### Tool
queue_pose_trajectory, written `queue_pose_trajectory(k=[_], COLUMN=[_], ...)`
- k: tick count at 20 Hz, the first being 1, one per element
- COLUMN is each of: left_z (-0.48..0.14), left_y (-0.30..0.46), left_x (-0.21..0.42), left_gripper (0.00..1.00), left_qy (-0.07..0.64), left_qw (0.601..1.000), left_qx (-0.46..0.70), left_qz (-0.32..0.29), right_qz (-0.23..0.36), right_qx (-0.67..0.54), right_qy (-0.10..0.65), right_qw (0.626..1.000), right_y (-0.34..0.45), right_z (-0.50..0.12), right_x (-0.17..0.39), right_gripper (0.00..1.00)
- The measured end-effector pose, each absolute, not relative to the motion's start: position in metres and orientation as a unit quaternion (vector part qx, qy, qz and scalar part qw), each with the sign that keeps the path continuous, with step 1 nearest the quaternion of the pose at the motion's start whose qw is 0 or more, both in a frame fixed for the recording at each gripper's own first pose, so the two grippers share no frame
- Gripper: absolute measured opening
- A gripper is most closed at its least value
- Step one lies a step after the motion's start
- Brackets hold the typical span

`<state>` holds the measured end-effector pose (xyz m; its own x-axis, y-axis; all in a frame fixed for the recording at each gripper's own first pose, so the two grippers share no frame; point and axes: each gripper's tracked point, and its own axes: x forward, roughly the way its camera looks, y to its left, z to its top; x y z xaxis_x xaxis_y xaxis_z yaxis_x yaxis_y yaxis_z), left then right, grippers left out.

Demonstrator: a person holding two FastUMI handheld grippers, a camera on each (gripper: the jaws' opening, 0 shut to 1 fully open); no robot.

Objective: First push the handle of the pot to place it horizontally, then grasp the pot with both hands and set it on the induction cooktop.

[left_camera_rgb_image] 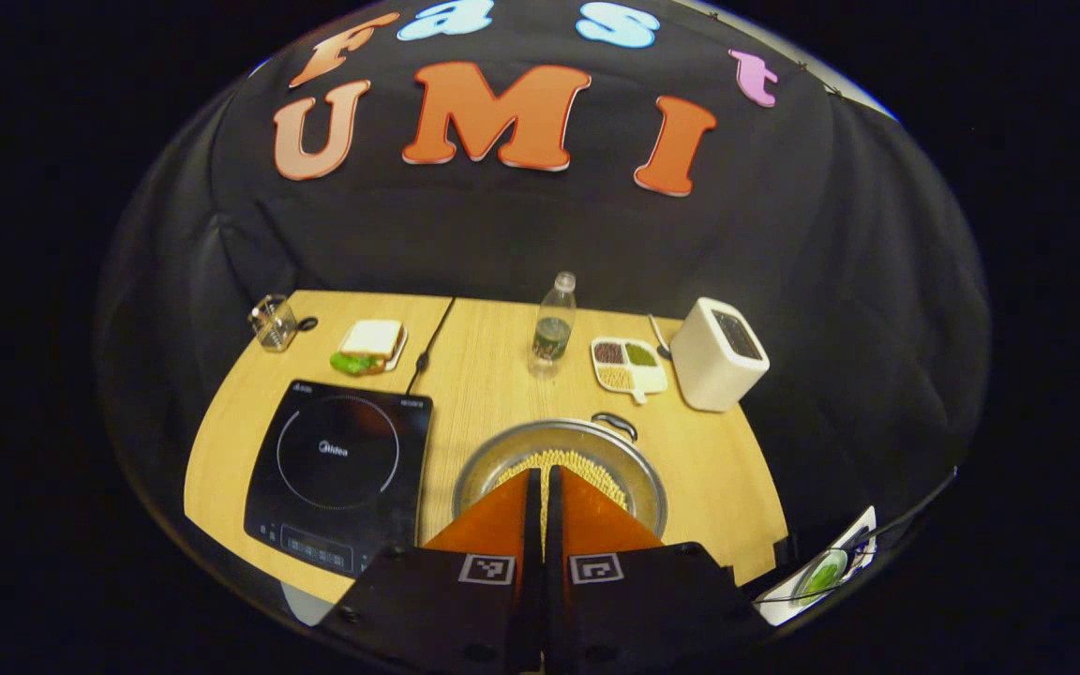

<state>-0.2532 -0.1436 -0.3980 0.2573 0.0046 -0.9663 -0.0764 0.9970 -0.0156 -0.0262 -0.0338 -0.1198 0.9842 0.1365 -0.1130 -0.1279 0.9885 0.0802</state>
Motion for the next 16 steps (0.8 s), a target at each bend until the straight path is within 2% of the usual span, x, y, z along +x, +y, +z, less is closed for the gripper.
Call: queue_pose_trajectory(k=[5, 16], left_z=[-0.435, -0.478], left_y=[-0.152, -0.177], left_x=[-0.331, -0.437], left_gripper=[0.08, 0.08], left_qy=[0.693, 0.794], left_qw=[0.716, 0.584], left_qx=[-0.055, -0.134], left_qz=[0.063, 0.107], right_qz=[0.078, 0.056], right_qx=[0.057, 0.057], right_qy=[0.071, 0.111], right_qw=[0.993, 0.991], right_y=[-0.044, -0.070], right_z=[-0.147, -0.188], right_x=[-0.032, -0.037], right_gripper=[0.94, 0.94])
